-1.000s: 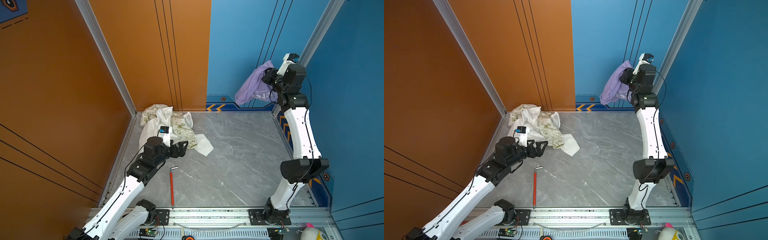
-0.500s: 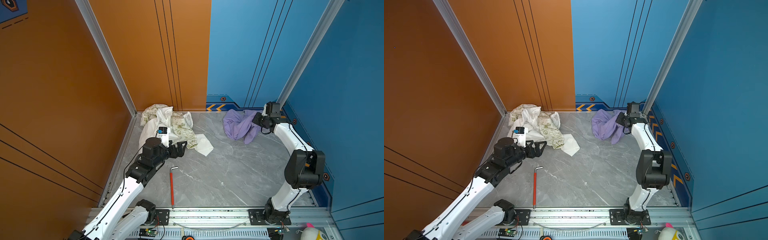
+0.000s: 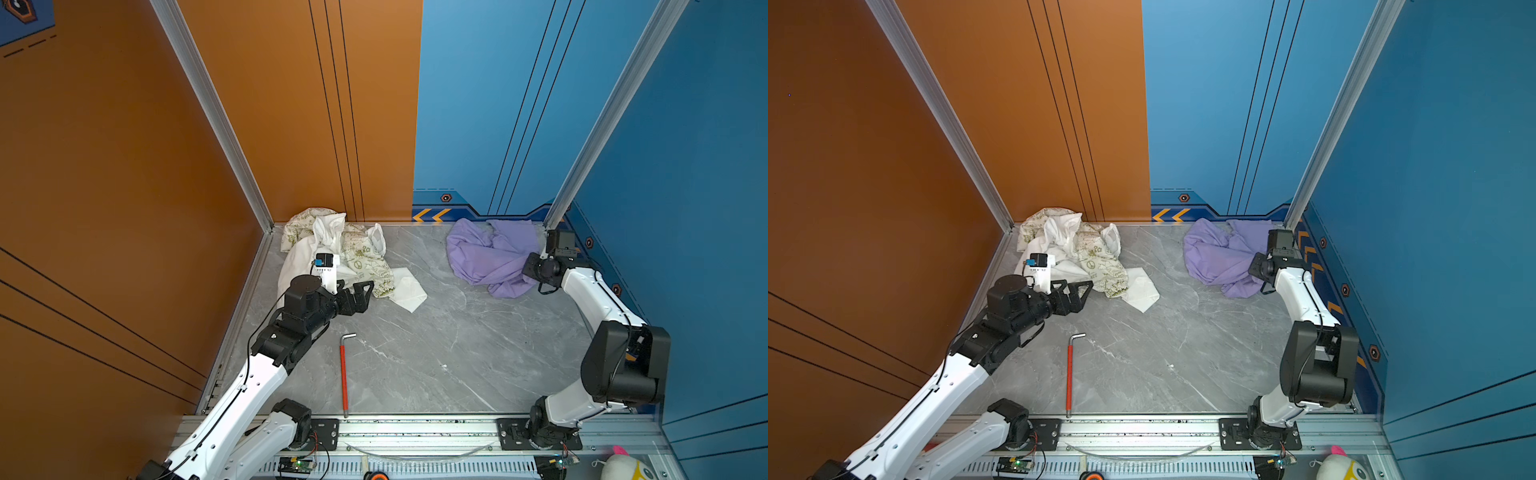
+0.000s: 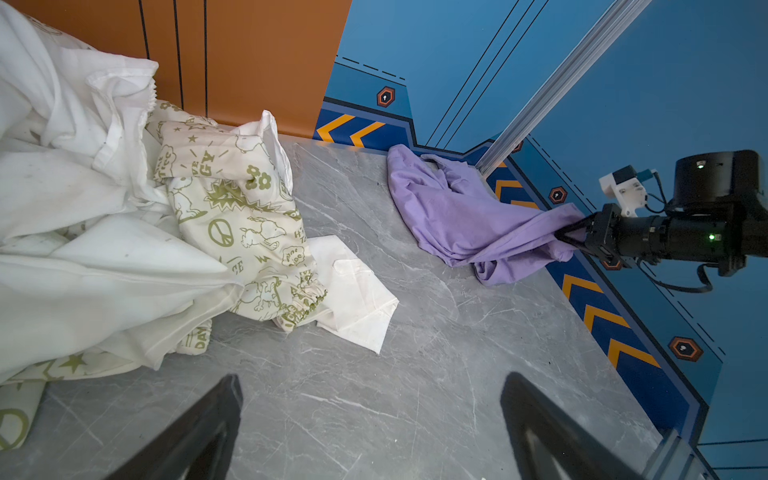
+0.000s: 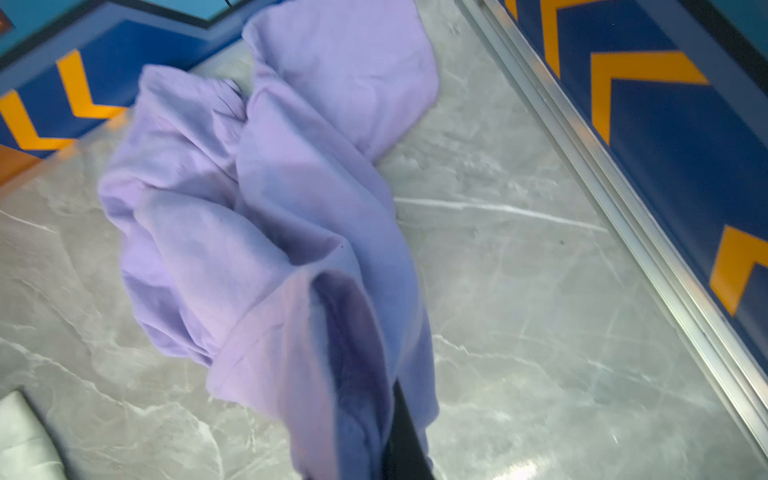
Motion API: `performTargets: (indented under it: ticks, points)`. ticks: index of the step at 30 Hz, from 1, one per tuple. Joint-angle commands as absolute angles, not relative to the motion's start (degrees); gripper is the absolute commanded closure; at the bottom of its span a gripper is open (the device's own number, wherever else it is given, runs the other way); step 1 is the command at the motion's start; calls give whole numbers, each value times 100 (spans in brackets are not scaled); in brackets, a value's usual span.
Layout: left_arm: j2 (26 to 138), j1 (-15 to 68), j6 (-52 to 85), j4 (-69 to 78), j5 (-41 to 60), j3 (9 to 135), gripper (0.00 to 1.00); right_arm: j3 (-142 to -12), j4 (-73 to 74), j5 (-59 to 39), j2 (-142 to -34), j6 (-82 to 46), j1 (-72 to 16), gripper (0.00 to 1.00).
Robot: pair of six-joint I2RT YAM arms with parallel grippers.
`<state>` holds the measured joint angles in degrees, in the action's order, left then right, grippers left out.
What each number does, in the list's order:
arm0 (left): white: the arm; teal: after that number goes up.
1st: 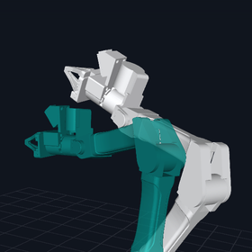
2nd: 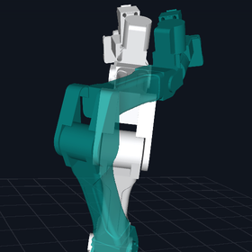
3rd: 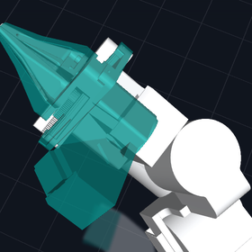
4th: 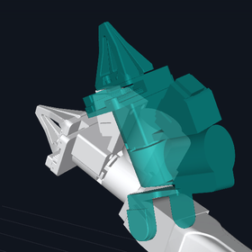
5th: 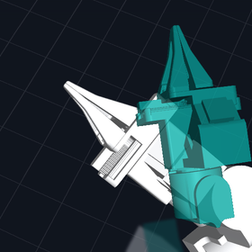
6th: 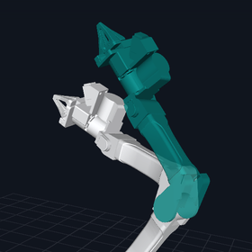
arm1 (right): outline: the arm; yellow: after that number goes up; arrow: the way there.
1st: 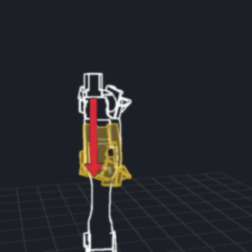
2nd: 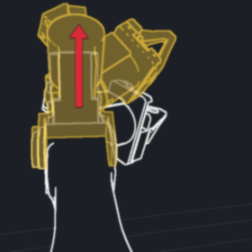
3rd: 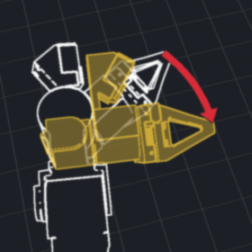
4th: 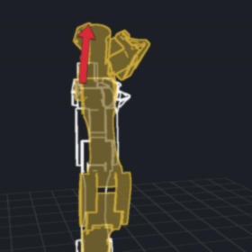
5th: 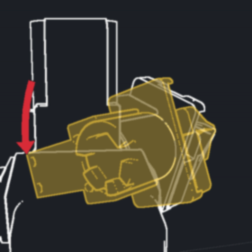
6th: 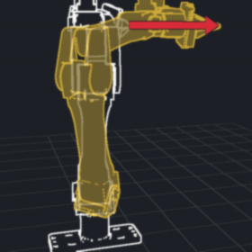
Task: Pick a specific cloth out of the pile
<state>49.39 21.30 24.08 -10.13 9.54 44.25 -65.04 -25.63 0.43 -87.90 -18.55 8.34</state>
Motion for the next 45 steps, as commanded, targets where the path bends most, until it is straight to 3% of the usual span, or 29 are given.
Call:
performTargets:
  ticks: [1,8,14,21,25,34,45]
  points:
    - [4897,2061,2470,-862,1065,4329,2,-5921,-2752,299,-8332,-1646,886,91]
    - [4990,2052,2554,-756,1104,4315,2,-4336,-2138,51,-7446,-2144,962,83]
    - [4996,2051,2551,-747,1107,4319,2,-3916,-2105,-280,-7064,-2325,1036,51]
    - [5047,2052,2577,-708,1068,4322,2,-4270,-2112,-691,-6206,-2878,961,19]
    - [5081,2056,2615,-668,1111,4324,2,-4627,-1913,-445,-6041,-3022,642,0]
    - [5049,2040,2581,-703,1118,4357,2,-5680,-2168,-822,-7625,-2611,156,0]
    - [4979,2013,2487,-817,1090,4355,2,-5258,-2052,-802,-8836,-2523,167,0]
